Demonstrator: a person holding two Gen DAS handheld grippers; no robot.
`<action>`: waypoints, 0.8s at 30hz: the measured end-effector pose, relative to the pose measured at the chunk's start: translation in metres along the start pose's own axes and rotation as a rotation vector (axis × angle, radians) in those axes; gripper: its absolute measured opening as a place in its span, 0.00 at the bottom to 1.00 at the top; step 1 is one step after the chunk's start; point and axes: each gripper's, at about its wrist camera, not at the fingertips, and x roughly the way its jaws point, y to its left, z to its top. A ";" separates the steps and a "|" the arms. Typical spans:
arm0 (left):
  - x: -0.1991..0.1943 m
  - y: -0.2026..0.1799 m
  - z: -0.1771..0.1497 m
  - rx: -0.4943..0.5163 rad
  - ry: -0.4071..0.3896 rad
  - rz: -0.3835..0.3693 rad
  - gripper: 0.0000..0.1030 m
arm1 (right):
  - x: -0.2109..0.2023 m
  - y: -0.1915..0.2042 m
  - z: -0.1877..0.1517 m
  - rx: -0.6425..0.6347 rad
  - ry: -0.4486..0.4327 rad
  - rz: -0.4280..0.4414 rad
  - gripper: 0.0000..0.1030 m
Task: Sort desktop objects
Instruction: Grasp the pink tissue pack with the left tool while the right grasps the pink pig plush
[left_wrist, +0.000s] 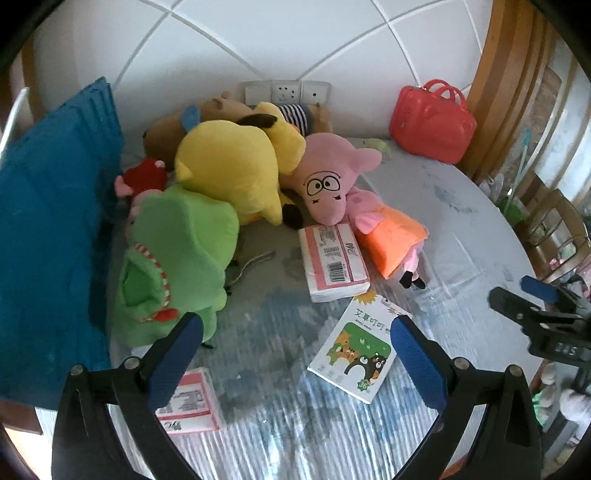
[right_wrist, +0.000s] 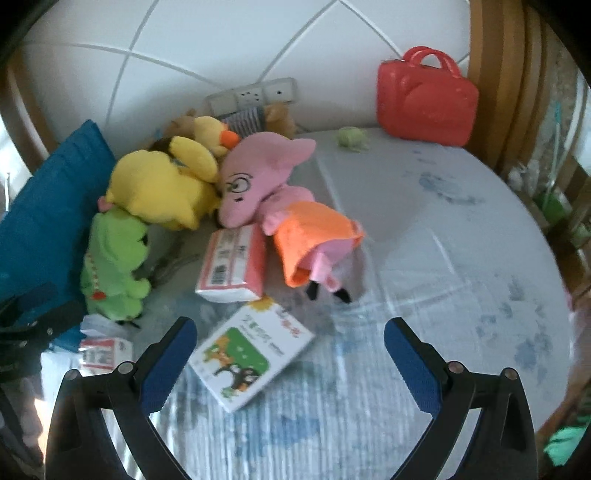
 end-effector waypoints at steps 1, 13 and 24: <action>0.005 -0.002 0.001 0.000 0.011 0.001 1.00 | 0.002 -0.004 0.002 0.000 0.002 -0.002 1.00; 0.081 -0.030 0.023 -0.168 0.094 0.021 1.00 | 0.083 -0.043 0.068 -0.194 0.082 -0.002 1.00; 0.178 -0.060 0.042 -0.209 0.222 0.055 1.00 | 0.176 -0.053 0.099 -0.329 0.193 0.040 1.00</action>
